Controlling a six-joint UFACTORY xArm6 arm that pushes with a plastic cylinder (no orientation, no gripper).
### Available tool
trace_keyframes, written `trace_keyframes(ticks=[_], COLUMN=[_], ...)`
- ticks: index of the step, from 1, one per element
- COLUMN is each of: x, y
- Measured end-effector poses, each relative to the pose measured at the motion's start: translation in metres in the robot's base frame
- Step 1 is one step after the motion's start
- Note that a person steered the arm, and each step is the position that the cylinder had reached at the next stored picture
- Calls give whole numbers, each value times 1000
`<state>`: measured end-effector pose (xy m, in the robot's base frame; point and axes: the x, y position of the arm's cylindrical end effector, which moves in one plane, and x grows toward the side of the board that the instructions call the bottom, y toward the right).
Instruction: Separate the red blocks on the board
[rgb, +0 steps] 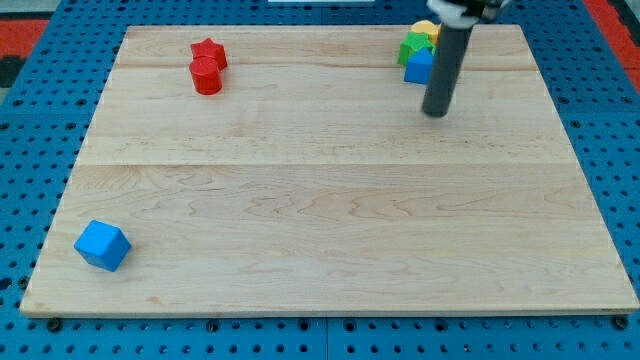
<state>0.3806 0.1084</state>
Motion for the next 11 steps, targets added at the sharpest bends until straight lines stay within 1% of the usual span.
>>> trace_keyframes(ticks=[2,3,4,5,8,9,11], x=[4,-22,-72,-111,-131,-137,-83], y=[-233,-285,-315,-316,-316,-299,-202])
